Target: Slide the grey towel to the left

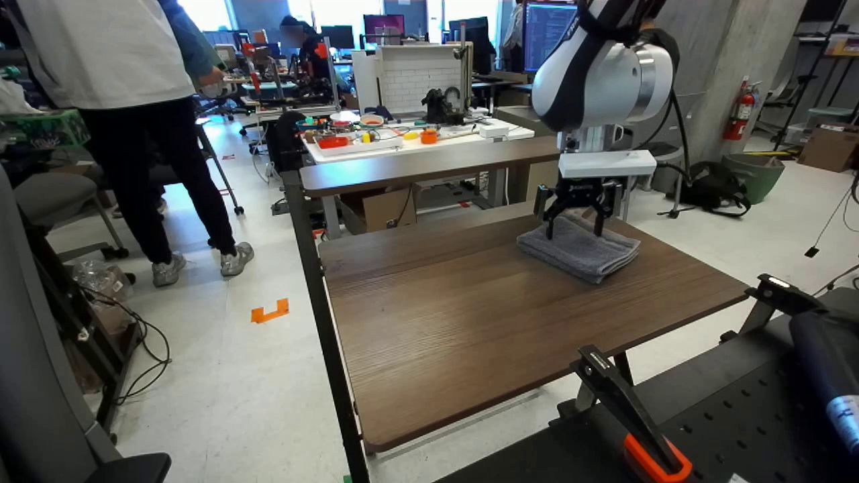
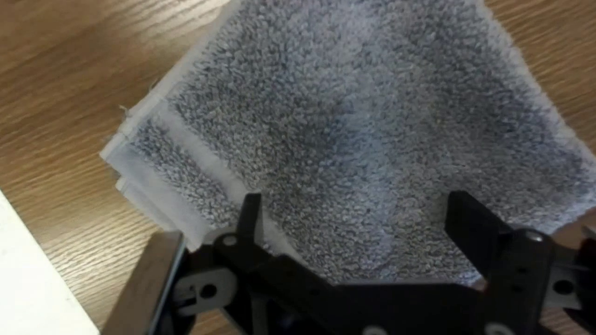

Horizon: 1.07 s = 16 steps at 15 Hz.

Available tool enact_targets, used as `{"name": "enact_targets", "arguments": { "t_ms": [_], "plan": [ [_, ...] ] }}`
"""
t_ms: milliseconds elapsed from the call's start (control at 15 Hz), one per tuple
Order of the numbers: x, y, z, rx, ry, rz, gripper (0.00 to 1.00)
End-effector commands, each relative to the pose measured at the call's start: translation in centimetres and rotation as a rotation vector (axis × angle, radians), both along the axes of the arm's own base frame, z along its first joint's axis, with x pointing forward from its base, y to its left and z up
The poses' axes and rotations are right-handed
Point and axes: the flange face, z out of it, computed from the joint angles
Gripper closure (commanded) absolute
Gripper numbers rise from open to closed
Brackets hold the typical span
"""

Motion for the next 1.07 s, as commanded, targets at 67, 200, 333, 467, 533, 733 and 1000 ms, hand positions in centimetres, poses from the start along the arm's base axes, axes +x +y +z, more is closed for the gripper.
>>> {"name": "enact_targets", "arguments": {
  "t_ms": [67,200,333,467,533,733,1000],
  "plan": [
    [-0.5,3.0,-3.5,-0.029,-0.022,0.109,0.00],
    [-1.2,4.7,-3.9,-0.037,-0.004,0.178,0.00],
    [-1.7,7.0,-3.9,-0.040,-0.004,0.247,0.00],
    [-1.9,9.5,-4.0,-0.037,-0.009,0.309,0.00],
    [-1.8,10.9,-4.0,-0.033,-0.008,0.335,0.00],
    [-1.5,15.5,-3.6,-0.008,-0.008,0.403,0.00],
    [-1.7,22.0,-3.7,0.012,0.001,0.489,0.00]
  ]
}}
